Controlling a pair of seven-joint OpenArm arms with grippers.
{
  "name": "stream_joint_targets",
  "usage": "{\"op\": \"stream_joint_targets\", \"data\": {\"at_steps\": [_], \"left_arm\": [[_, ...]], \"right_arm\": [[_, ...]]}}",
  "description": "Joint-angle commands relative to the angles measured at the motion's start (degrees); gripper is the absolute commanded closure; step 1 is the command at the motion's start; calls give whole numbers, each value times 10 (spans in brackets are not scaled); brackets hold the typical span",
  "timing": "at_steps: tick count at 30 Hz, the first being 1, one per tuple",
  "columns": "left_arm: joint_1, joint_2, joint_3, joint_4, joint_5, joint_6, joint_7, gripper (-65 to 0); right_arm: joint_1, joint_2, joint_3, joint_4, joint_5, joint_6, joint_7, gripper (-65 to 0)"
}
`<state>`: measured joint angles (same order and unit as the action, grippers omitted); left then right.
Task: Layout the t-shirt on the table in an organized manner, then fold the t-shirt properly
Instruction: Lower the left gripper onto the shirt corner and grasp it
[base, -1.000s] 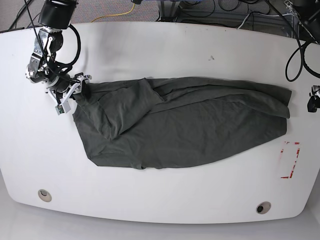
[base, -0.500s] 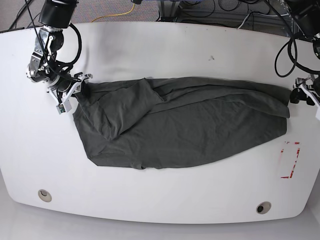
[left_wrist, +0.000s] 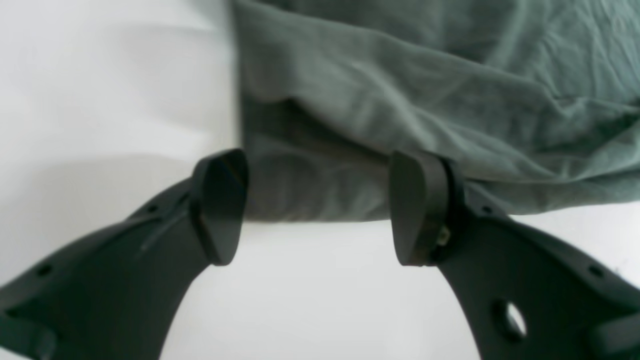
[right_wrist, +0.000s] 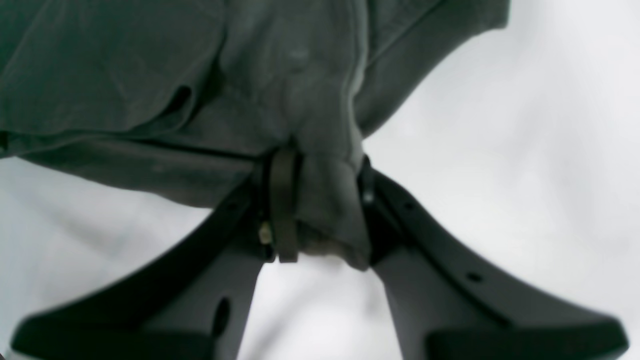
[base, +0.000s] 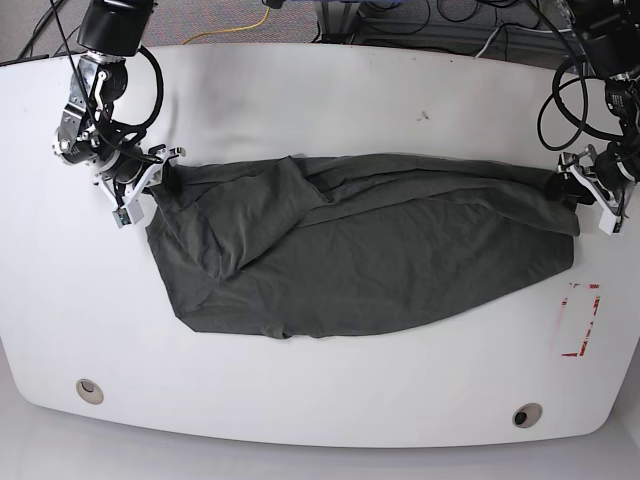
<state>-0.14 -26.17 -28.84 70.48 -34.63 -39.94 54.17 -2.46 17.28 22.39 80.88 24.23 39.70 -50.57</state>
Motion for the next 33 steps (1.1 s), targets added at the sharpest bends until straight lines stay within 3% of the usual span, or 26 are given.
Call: {"op": "stream_joint_targets", "data": {"at_steps": [1, 8, 33], "left_arm": [[-7, -17, -8, 8, 6, -1, -13, -415], [-9, -16, -9, 10, 60, -1, -15, -415], [-16, -26, -17, -15, 64, -1, -31, -414]], "right_arm": [[0, 6, 1, 4, -9, 3, -17, -138], [0, 6, 2, 5, -8, 3, -17, -138], [0, 8, 2, 5, -7, 3, -17, -136]]}}
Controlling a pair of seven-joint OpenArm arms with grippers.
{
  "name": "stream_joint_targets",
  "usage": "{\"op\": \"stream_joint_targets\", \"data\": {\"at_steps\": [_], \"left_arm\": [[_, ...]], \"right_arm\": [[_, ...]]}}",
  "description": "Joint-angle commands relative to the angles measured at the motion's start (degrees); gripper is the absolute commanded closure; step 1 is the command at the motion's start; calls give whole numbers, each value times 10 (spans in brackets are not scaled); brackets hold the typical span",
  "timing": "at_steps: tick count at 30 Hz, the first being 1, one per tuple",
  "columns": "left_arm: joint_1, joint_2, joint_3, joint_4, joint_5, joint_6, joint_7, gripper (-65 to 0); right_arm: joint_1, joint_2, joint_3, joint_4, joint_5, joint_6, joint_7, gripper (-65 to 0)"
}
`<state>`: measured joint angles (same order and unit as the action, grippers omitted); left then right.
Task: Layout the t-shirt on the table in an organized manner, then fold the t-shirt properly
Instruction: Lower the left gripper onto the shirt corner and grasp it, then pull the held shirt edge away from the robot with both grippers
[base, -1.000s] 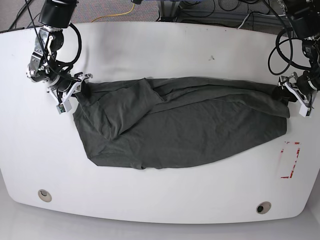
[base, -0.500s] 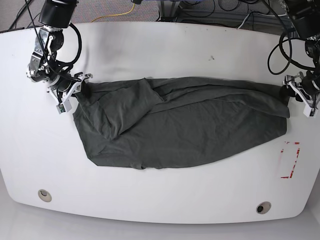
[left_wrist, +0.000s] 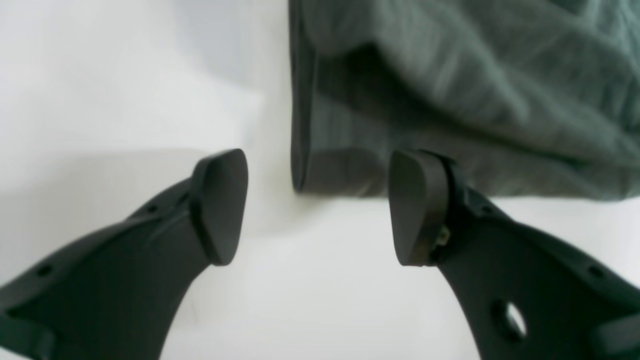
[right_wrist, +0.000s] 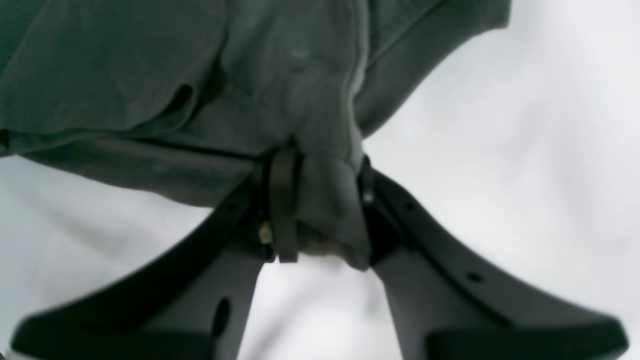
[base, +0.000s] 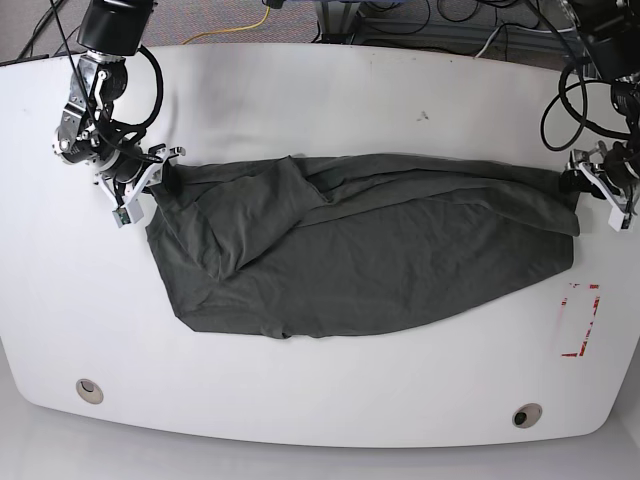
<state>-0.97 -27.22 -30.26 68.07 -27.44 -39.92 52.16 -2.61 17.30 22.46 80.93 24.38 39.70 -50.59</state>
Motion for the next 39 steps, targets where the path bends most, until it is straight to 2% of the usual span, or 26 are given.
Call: {"op": "stream_joint_targets", "data": {"at_steps": [1, 9, 21, 23, 25, 29, 32, 37, 39], "left_arm": [[-8, -16, -2, 9, -7, -1, -10, -414], [-10, -15, 38, -16, -7, -1, -33, -414], [-11, -15, 41, -61, -8, -1, -59, -406], [-11, -15, 41, -61, -8, -1, -59, -379], [-11, -15, 41, -61, -8, -1, -59, -321], [-11, -17, 41, -62, -7, -1, -59, -125], [-10, -17, 41, -61, -1, -1, -59, -19], [-10, -13, 41, -60, 45, -1, -59, -4], [-10, -12, 41, -59, 52, -1, -59, -4]], "right_arm": [[1, 8, 1, 4, -9, 3, -17, -136], [1, 8, 1, 4, -9, 3, -17, -135], [1, 9, 2, 4, -9, 3, -17, -135], [1, 9, 2, 4, -9, 3, -17, -133], [2, 9, 2, 4, -9, 3, -17, -133], [2, 9, 2, 4, -9, 3, -17, -132], [3, 9, 2, 4, -9, 3, -17, -130], [4, 8, 2, 4, -9, 3, -17, -127], [4, 8, 2, 4, -9, 3, -17, -100]]}}
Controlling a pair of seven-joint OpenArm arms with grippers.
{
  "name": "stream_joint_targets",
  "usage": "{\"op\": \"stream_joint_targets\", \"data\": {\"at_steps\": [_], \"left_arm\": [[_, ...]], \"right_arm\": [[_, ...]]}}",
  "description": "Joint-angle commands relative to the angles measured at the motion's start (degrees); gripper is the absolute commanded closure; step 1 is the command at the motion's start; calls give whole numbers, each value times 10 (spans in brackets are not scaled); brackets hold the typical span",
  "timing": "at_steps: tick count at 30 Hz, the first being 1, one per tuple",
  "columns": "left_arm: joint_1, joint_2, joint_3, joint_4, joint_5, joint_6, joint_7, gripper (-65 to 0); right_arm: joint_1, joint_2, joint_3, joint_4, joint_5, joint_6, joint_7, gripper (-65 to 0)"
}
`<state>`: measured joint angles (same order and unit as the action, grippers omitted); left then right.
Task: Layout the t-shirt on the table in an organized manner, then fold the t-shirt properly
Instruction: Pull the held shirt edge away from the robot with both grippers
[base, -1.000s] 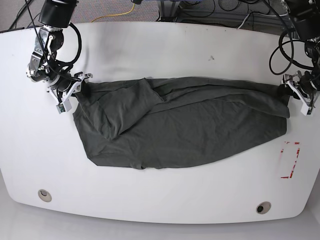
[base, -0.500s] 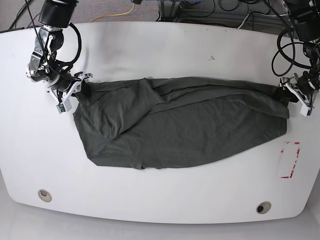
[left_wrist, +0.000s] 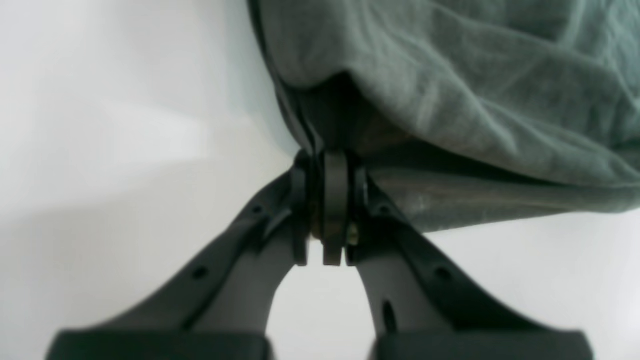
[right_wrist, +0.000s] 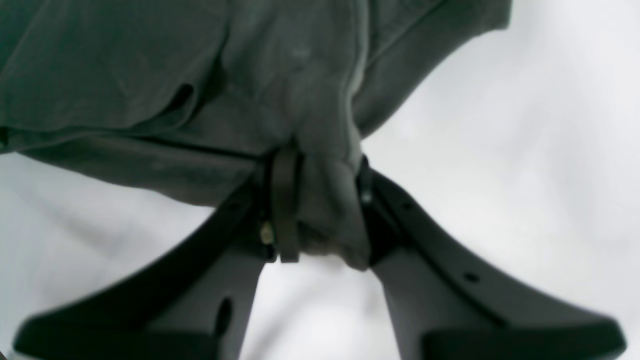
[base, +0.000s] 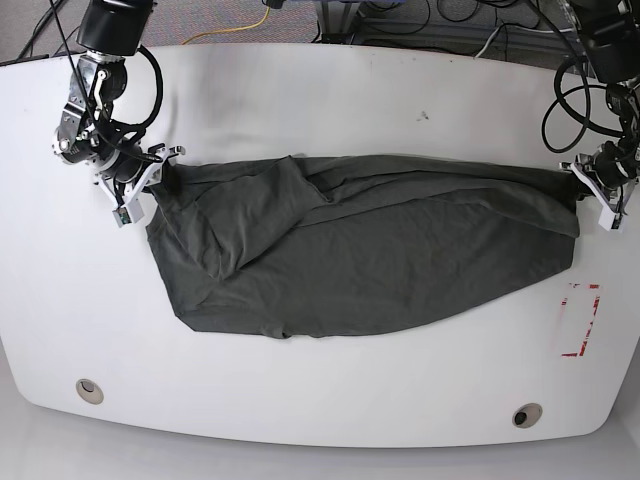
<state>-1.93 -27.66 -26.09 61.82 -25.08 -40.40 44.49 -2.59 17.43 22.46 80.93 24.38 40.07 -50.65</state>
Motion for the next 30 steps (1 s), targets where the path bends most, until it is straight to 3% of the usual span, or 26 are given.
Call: {"op": "stream_joint_targets", "data": {"at_steps": [1, 5, 14, 21, 27, 30], "left_arm": [[0, -3, -1, 4, 28, 4, 18, -3], [3, 6, -2, 21, 28, 4, 20, -3], [62, 6, -3, 115, 27, 4, 25, -3], [93, 8, -20, 162, 25, 4, 68, -3], [124, 36, -60, 202, 26, 4, 82, -3], [142, 41, -59, 231, 26, 4, 115, -4]], "right_arm": [[3, 6, 2, 4, -10, -1, -16, -76], [2, 7, 2, 4, -10, -1, -16, -19], [-37, 8, 75, 5, -11, -1, -15, -21], [-72, 9, 140, 5, -11, -1, -15, -21], [-113, 5, 179, 40, -12, -1, -15, -21], [-142, 3, 193, 64, -9, -1, -16, -21]]}}
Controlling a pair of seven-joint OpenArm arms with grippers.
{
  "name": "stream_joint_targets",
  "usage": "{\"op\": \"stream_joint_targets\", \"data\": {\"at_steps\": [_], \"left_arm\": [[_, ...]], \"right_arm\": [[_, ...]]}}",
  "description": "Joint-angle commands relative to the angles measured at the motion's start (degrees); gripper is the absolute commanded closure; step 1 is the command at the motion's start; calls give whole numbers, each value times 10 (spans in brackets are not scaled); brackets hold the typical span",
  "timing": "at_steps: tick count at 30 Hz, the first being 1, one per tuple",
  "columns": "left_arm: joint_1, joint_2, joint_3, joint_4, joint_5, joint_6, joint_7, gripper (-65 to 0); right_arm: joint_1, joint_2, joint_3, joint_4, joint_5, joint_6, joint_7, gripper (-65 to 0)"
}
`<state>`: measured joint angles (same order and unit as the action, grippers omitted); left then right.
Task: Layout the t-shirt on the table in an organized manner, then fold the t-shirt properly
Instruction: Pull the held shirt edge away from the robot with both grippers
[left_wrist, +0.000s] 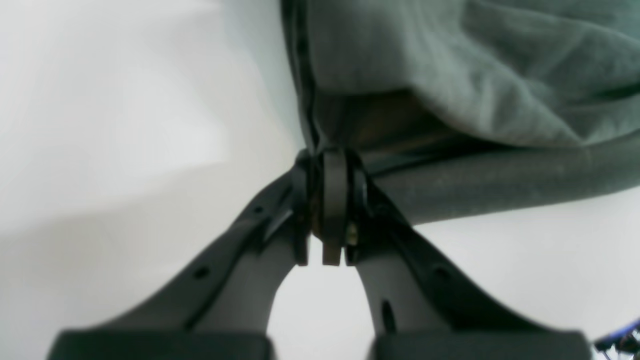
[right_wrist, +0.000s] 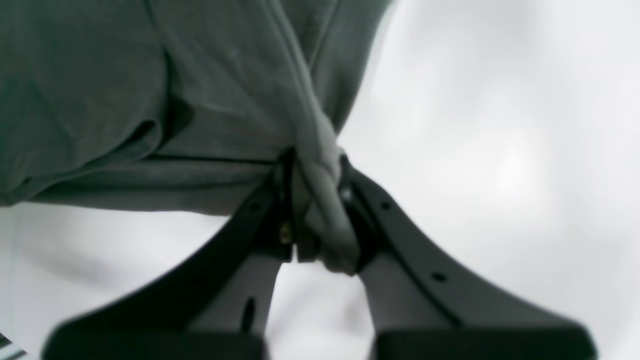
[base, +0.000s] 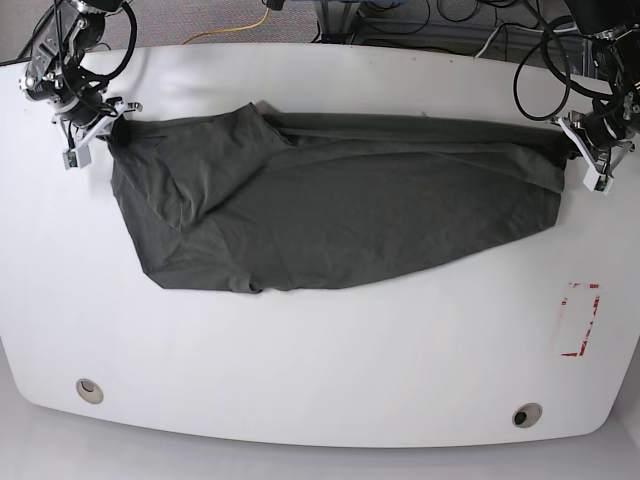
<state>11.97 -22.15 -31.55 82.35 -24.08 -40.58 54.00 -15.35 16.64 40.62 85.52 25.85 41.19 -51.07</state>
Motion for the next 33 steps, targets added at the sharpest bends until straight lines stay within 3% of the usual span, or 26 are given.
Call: {"op": "stream_joint_targets", "data": {"at_steps": [1, 5, 13, 24, 27, 30, 33], "left_arm": [[8, -13, -4, 35, 16, 6, 29, -4], [28, 14, -8, 76, 16, 6, 57, -4], [92, 17, -7, 132, 17, 6, 60, -4], [135, 22, -8, 150, 16, 6, 60, -10], [137, 22, -8, 150, 16, 6, 60, -11], [147, 22, -8, 150, 16, 6, 60, -13], [150, 22, -8, 150, 16, 6, 61, -61]], "right_arm": [[-22, 10, 14, 24, -23, -12, -12, -21], [-56, -11, 30, 51, -23, -12, -12, -21], [-110, -40, 36, 96, -23, -12, -12, -21], [-125, -45, 37, 100, -23, -12, -12, -32], [-125, -45, 37, 100, -23, -12, -12, -108], [-124, -45, 38, 100, -23, -12, -12, -241], [-123, -44, 53, 100, -23, -12, -12, -355]]}}
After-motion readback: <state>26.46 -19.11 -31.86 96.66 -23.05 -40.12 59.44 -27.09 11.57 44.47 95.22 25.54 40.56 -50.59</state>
